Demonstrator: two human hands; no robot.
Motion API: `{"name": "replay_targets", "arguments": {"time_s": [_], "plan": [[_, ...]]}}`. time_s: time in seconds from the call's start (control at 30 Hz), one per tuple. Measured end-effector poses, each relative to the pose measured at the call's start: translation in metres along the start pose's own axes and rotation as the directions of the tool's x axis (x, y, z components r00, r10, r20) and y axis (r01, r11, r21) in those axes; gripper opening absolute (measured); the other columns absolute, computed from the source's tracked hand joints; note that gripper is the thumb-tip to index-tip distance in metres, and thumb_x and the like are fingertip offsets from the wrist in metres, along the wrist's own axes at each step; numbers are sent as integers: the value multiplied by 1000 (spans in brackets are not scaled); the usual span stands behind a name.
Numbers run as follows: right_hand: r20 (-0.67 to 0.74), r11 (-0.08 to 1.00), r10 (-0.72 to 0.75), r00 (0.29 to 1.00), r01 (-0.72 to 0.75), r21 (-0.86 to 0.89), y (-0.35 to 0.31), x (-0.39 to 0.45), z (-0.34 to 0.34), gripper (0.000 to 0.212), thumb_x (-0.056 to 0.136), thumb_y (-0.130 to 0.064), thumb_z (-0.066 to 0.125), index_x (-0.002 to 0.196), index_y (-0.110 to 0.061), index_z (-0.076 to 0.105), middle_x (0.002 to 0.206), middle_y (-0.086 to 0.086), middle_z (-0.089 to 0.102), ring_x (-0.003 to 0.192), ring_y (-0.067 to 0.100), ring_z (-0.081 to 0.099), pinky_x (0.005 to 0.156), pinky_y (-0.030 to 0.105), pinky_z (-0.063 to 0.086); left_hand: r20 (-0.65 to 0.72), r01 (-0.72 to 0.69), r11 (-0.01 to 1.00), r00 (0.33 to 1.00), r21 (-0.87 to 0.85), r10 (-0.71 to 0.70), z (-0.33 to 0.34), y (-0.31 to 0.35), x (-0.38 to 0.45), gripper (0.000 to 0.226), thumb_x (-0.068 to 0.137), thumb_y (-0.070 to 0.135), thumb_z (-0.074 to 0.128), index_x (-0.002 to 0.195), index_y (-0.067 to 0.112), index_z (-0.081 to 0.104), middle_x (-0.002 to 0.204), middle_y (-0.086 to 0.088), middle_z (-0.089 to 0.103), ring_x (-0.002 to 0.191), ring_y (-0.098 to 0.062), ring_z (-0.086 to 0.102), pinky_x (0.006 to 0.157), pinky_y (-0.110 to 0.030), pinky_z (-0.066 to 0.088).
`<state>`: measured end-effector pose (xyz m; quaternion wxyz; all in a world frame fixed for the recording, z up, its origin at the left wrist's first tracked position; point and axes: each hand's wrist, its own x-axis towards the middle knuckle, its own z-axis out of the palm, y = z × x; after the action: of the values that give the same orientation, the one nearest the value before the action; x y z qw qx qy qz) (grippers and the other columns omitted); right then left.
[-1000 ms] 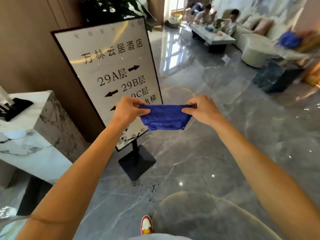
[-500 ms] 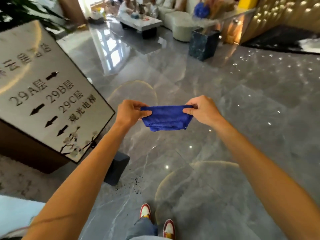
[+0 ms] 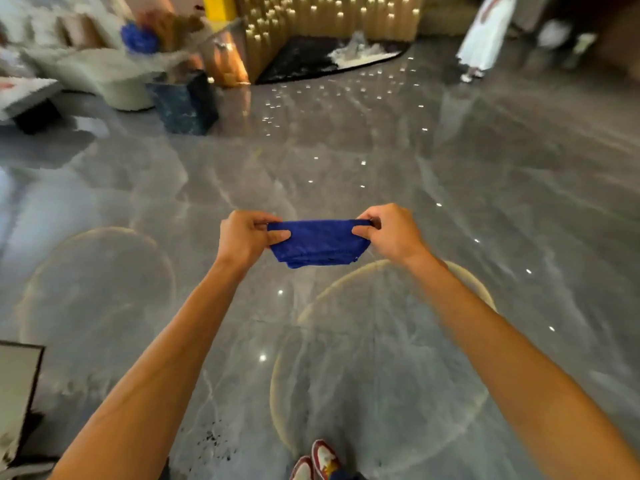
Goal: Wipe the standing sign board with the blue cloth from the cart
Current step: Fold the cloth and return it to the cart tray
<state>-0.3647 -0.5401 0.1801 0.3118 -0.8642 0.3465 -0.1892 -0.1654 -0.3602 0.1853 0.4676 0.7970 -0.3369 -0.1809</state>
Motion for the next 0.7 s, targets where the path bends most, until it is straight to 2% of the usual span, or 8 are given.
{"name": "replay_targets", "arguments": {"time_s": [0.07, 0.17, 0.27, 0.33, 0.47, 0.53, 0.6, 0.7], "plan": [[-51, 998, 60, 997, -60, -13, 11, -18, -12, 10, 83, -20, 79, 93, -15, 78, 75, -2, 69, 72, 18, 62, 70, 29, 46, 78, -33, 999, 996, -24, 34, 14, 10, 2, 19, 74, 12, 88, 88, 23, 81, 70, 9, 75, 68, -8, 73, 66, -17, 58], [-141, 987, 156, 978, -160, -17, 25, -50, -30, 9, 83, -21, 80, 91, -16, 78, 78, 5, 73, 75, 26, 64, 72, 35, 50, 206, -59, 994, 976, -88, 76, 36, 23, 2, 28, 74, 10, 88, 76, 36, 76, 68, 14, 76, 68, -5, 74, 66, -16, 60], [-226, 967, 245, 943, -254, -8, 37, -87, -47, 6, 83, -20, 79, 88, -18, 78, 73, 1, 71, 72, 25, 63, 71, 34, 50, 316, -64, 988, 943, -139, 106, 65, 36, -1, 21, 74, 10, 88, 86, 25, 79, 79, 4, 77, 76, -13, 74, 67, -15, 58], [-278, 944, 315, 908, -329, -6, 44, -112, -60, 3, 84, -23, 78, 87, -23, 77, 71, -6, 69, 71, 20, 63, 71, 33, 49, 371, -82, 984, 919, -158, 136, 87, 48, -6, 23, 73, 10, 89, 92, 20, 80, 80, 3, 76, 76, -10, 70, 64, -10, 54], [-357, 881, 426, 831, -471, -46, 61, -162, -90, 5, 86, -32, 74, 91, -29, 75, 87, -4, 74, 87, 21, 67, 87, 41, 53, 479, -133, 969, 850, -206, 218, 130, 75, -25, 24, 72, 6, 89, 92, 15, 80, 61, 17, 72, 58, 7, 64, 59, -5, 47], [-411, 856, 454, 791, -515, -45, 69, -188, -106, 6, 87, -32, 73, 91, -29, 75, 88, -4, 74, 89, 22, 66, 89, 43, 53, 531, -180, 960, 804, -213, 269, 153, 91, -37, 22, 73, 6, 88, 93, 14, 81, 69, 9, 75, 64, -1, 68, 65, -11, 50], [-462, 840, 476, 748, -542, -12, 78, -215, -122, 4, 87, -31, 74, 90, -28, 75, 85, -2, 73, 87, 22, 66, 87, 44, 54, 574, -204, 949, 758, -240, 308, 176, 110, -51, 22, 74, 6, 87, 94, 14, 81, 80, -3, 77, 75, -13, 70, 74, -24, 54], [-526, 808, 512, 679, -588, 27, 93, -254, -148, 3, 87, -29, 75, 84, -30, 73, 79, -4, 70, 83, 23, 66, 83, 44, 55, 628, -246, 925, 680, -291, 379, 215, 139, -71, 24, 73, 5, 87, 84, 26, 80, 71, 5, 76, 71, -9, 69, 75, -26, 55]]}}
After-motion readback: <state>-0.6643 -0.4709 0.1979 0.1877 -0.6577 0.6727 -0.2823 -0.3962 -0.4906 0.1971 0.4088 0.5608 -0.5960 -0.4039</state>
